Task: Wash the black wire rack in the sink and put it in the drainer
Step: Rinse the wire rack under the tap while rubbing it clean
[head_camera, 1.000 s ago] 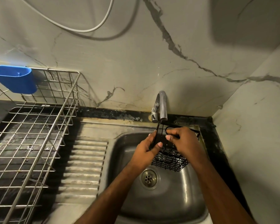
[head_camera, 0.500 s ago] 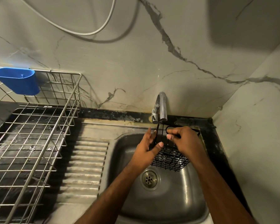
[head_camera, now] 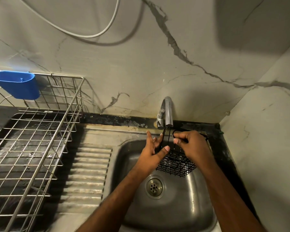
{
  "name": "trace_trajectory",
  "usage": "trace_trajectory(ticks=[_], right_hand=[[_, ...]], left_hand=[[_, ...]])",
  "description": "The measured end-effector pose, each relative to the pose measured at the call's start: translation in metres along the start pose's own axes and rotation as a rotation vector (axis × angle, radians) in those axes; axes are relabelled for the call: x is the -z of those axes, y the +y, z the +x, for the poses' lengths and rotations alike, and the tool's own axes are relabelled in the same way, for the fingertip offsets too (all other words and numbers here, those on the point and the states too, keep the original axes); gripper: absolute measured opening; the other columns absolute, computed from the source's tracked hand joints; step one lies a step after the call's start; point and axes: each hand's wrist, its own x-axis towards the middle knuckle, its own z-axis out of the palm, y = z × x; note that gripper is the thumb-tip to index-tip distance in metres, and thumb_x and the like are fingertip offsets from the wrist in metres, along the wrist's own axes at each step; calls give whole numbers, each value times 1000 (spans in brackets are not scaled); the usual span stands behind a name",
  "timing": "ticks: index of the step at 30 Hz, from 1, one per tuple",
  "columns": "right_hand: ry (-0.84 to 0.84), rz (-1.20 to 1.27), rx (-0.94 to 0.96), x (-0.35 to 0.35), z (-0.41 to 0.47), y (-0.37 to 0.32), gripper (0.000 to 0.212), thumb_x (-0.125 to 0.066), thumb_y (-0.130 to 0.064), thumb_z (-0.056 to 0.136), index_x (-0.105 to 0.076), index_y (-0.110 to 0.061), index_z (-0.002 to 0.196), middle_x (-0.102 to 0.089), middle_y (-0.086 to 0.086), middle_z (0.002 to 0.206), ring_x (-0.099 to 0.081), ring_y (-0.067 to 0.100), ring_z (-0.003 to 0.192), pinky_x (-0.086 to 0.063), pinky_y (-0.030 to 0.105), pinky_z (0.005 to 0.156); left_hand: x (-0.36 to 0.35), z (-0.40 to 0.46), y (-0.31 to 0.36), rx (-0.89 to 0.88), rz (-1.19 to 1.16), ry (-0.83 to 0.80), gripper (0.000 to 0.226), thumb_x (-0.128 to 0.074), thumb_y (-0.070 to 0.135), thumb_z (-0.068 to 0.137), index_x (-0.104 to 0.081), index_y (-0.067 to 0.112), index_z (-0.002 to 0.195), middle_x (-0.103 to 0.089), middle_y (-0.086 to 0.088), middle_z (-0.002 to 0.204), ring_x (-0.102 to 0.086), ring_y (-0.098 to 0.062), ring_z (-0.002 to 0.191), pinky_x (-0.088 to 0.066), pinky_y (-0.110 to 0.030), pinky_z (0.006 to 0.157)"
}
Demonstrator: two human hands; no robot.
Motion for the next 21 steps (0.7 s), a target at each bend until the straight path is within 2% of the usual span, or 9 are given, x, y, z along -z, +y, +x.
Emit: trace_trajectory(ticks=[2, 4, 6, 13, 16, 17, 18, 21], right_hand=[[7, -5, 1, 0, 1, 1, 32, -68, -17, 91, -68, -18, 123, -68, -1, 125, -61, 12, 115, -32, 2, 75], [10, -7, 2, 1, 2, 2, 32, -68, -18, 91, -68, -18, 123, -68, -1, 125, -61, 12, 115, -29, -1, 68], [10, -6, -1, 0, 3, 3, 32, -68, -18, 91, -68, -19, 123, -68, -1, 125, -61, 12, 115, -28, 0, 69], [29, 4, 11, 0, 6, 5, 31, -69, -18, 91, -69, -18, 121, -69, -1, 123, -61, 9, 111, -28, -2, 69], [53, 8, 30, -1, 7, 6, 30, -69, -17, 90, -70, -19, 120, -70, -2, 121, -60, 4, 107, -28, -3, 71], [63, 11, 36, -1, 7, 7, 29, -69, -17, 90, -70, -19, 120, -70, -2, 120, -60, 4, 107, -29, -2, 72], [71, 15, 41, -2, 7, 8, 29, -69, -17, 90, -70, -19, 120, -70, -2, 120, -61, 6, 108, -30, -1, 73], [88, 23, 55, -3, 7, 10, 29, -68, -18, 91, -70, -19, 119, -71, -2, 119, -64, 9, 109, -35, 5, 77]], left_hand=[[0, 1, 0, -2, -3, -1, 109, -65, 24, 99, 28, 29, 154, -35, 8, 162, -30, -7, 149, -30, -39, 122], [-1, 3, -1, -5, -9, -6, 106, -63, 20, 100, 28, 27, 154, -36, 12, 160, -29, 0, 145, -33, -26, 116], [-1, 5, -1, 0, -6, -8, 105, -62, 18, 100, 27, 27, 154, -37, 17, 156, -30, 6, 140, -36, -15, 106], [0, 7, 0, 24, -21, -11, 107, -64, 20, 99, 26, 27, 155, -35, 12, 161, -32, -3, 146, -40, -10, 101], [-2, 5, 7, 12, 2, 16, 107, -66, 19, 98, 22, 24, 158, -30, 10, 163, -30, -1, 142, -40, 3, 84], [-2, 4, 10, 6, 10, 40, 108, -68, 21, 97, 20, 23, 159, -28, 8, 164, -28, -1, 140, -38, 4, 84], [-3, 3, 11, -1, 28, 66, 109, -70, 23, 95, 17, 23, 160, -25, 5, 166, -26, -5, 144, -35, 1, 92], [-2, 2, 11, -10, 85, 131, 115, -76, 34, 89, 13, 25, 162, -17, -1, 170, -18, -21, 154, -26, -21, 107]])
